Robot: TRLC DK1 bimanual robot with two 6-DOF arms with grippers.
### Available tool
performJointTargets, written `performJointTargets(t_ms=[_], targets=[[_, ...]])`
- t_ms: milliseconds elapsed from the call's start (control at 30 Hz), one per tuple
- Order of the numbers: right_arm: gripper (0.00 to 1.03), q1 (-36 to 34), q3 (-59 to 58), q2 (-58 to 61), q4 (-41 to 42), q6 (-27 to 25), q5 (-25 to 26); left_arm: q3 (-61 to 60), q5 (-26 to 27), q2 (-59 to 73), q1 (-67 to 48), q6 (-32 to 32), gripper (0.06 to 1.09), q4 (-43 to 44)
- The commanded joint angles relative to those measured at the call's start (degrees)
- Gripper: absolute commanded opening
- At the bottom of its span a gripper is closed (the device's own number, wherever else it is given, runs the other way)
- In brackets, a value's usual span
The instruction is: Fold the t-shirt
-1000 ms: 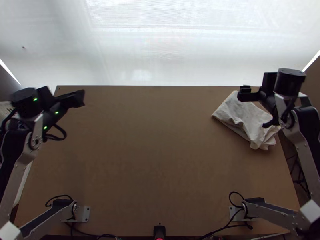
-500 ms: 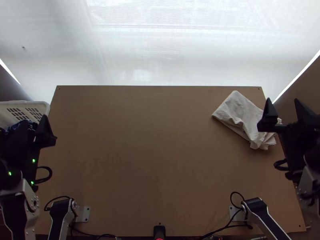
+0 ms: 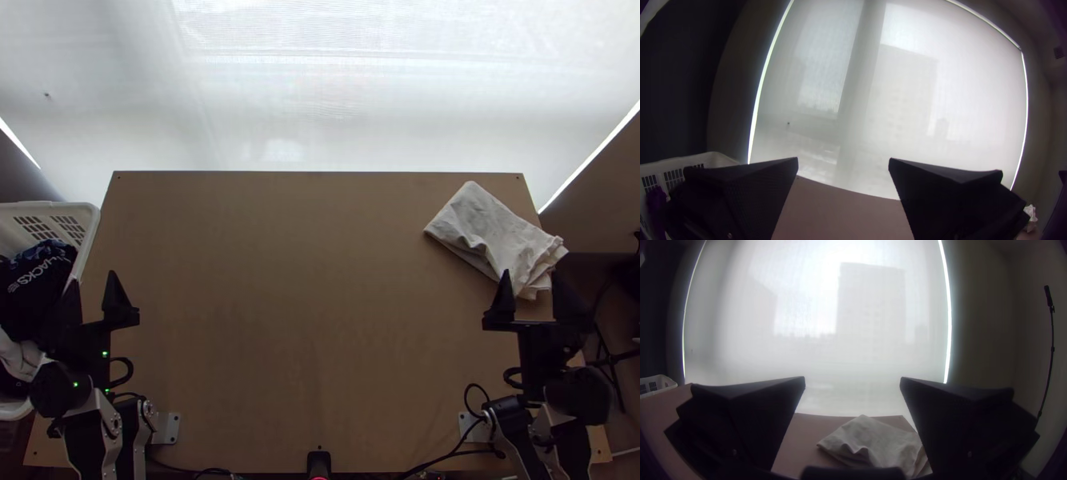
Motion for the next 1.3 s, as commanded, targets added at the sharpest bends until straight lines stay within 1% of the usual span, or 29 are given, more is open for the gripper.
performJointTargets(t_ms=[0, 67, 100, 167, 233, 267, 333, 433, 533, 1267], targets=[[0.99, 1.4, -12.0, -5.6, 2.4, 1.8, 0.0, -8.9, -0.4, -3.9, 0.5, 1.9, 1.04, 1.2], [0.99, 1.5, -12.6, -5.6, -0.7, 4.8, 0.0, -9.7, -0.4, -3.9, 1.0, 2.4, 1.04, -2.5], [0.99, 1.2, -12.8, -5.6, -2.4, 5.3, 0.0, -9.8, -0.4, -3.9, 1.2, 2.5, 1.04, -4.5], [0.99, 1.0, -12.8, -5.6, -6.3, 8.4, 0.0, -9.8, -0.5, -3.9, 1.3, 2.5, 1.04, -8.0], [0.99, 1.4, -12.8, -5.6, -9.7, 12.7, 0.0, -9.9, -0.7, -3.9, 2.0, 2.5, 1.04, -10.2], [0.99, 1.4, -12.8, -5.6, -12.4, 13.8, 0.0, -9.9, -0.7, -3.9, 2.5, 2.6, 1.04, -12.2], [0.99, 0.0, -13.1, -5.5, -13.4, 14.5, 0.0, -10.0, -1.6, -3.9, 2.8, 2.6, 1.04, -12.9], [0.99, -4.8, -13.1, -5.4, -13.7, 15.5, 0.0, -10.1, -3.1, -3.8, 2.8, 2.8, 1.04, -13.4], [0.99, -7.2, -13.1, -5.4, -13.7, 15.5, 0.1, -10.1, -3.1, -3.7, 3.0, 2.9, 1.04, -13.6], [0.99, -7.2, -13.1, -5.4, -13.7, 15.5, 0.0, -10.1, -3.1, -3.8, 2.9, 2.9, 1.04, -13.6]])
